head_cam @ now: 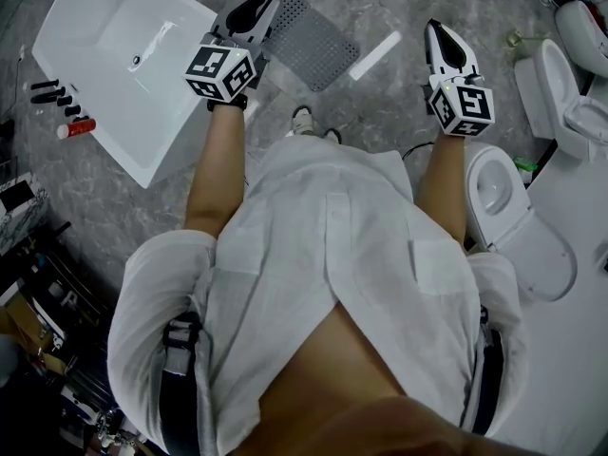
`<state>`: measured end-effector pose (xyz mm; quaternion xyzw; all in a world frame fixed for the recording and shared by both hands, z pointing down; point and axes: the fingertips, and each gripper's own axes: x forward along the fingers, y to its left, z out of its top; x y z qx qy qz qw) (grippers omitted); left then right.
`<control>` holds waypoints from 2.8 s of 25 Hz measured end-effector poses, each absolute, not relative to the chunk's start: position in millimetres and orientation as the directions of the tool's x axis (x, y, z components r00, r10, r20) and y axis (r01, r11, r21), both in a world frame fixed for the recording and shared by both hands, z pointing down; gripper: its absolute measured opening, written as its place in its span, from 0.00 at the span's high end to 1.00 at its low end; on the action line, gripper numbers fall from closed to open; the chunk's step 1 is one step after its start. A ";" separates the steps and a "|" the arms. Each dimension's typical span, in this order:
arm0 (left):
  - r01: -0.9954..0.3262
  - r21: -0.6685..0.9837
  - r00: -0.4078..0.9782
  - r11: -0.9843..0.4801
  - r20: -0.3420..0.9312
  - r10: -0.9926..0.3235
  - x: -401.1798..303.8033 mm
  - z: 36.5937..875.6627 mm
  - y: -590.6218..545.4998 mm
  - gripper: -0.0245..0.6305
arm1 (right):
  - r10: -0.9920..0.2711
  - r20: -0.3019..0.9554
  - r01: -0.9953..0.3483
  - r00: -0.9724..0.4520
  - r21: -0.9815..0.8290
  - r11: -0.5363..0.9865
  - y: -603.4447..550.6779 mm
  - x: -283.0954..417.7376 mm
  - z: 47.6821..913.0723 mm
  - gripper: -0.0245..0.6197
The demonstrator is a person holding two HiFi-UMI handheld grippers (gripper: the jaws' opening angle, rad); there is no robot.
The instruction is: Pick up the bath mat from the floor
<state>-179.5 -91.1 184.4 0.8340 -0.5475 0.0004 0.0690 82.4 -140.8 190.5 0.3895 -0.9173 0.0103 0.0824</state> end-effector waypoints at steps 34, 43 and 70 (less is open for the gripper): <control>-0.916 0.219 0.381 -0.337 0.206 -0.901 -203.8 279.8 -194.3 0.79 | -0.610 0.279 -0.627 -0.742 0.033 0.778 -252.4 38.3 265.1 0.91; -0.917 0.232 0.378 -0.324 0.250 -0.891 -163.1 345.8 -204.9 0.79 | -0.564 0.295 -0.586 -0.771 0.018 0.810 -276.1 58.4 335.0 0.91; -0.871 0.207 0.490 -0.445 0.414 -0.767 -113.0 734.5 -290.6 0.78 | -0.630 0.166 -0.646 -0.758 -0.059 0.761 -347.4 80.2 656.3 0.91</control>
